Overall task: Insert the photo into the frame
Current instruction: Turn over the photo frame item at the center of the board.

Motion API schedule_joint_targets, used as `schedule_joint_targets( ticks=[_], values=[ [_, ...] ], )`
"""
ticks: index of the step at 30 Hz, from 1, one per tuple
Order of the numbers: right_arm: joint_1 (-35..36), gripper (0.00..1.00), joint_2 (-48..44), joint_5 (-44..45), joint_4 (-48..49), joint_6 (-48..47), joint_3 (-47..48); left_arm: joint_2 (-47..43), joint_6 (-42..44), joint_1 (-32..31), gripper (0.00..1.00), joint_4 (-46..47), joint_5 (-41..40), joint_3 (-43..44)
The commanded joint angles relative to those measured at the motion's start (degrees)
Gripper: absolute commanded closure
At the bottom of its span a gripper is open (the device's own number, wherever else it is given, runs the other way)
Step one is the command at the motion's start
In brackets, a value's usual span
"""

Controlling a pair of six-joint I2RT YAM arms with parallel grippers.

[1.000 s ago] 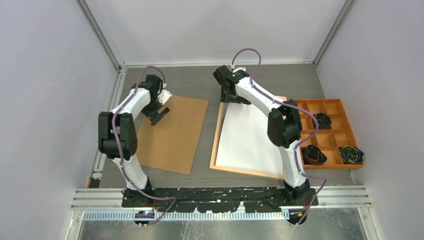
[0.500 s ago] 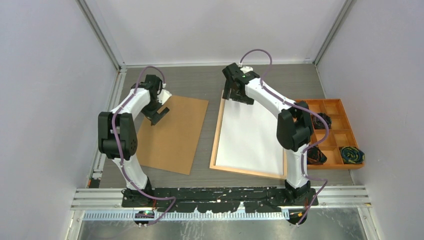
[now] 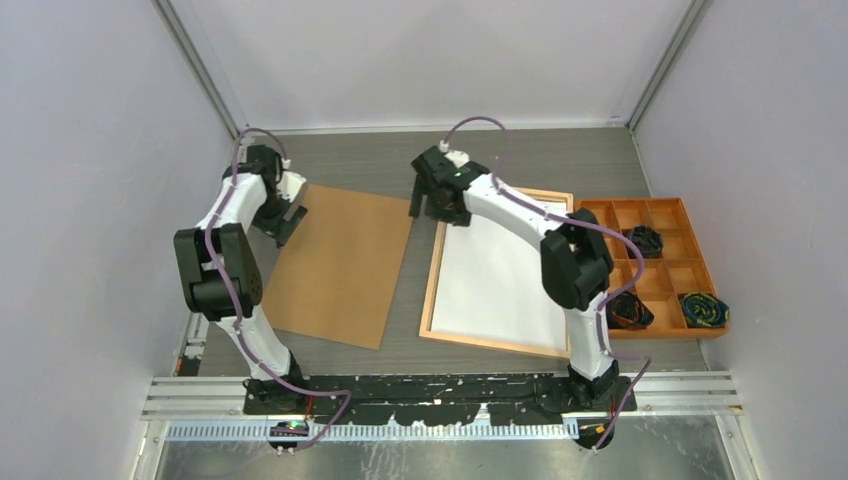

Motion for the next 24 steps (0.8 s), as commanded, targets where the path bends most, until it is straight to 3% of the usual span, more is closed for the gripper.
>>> schedule_joint_targets(
  ticks=[1,8,24],
  values=[
    [5.73,0.09,4.75,-2.87,2.49,2.27,6.73,0.06,0.64,6.15,0.03,-1.46,3.38,2.69],
    [6.9,0.09,10.13,-9.39,4.68,8.63,9.49,2.92,0.75,11.87,0.1,4.28,0.39,0.84],
    [7.16,0.06,13.5,-17.62,10.98,18.51,0.48,9.71,-4.12,6.35,0.13,5.13,3.47,-0.62]
  ],
)
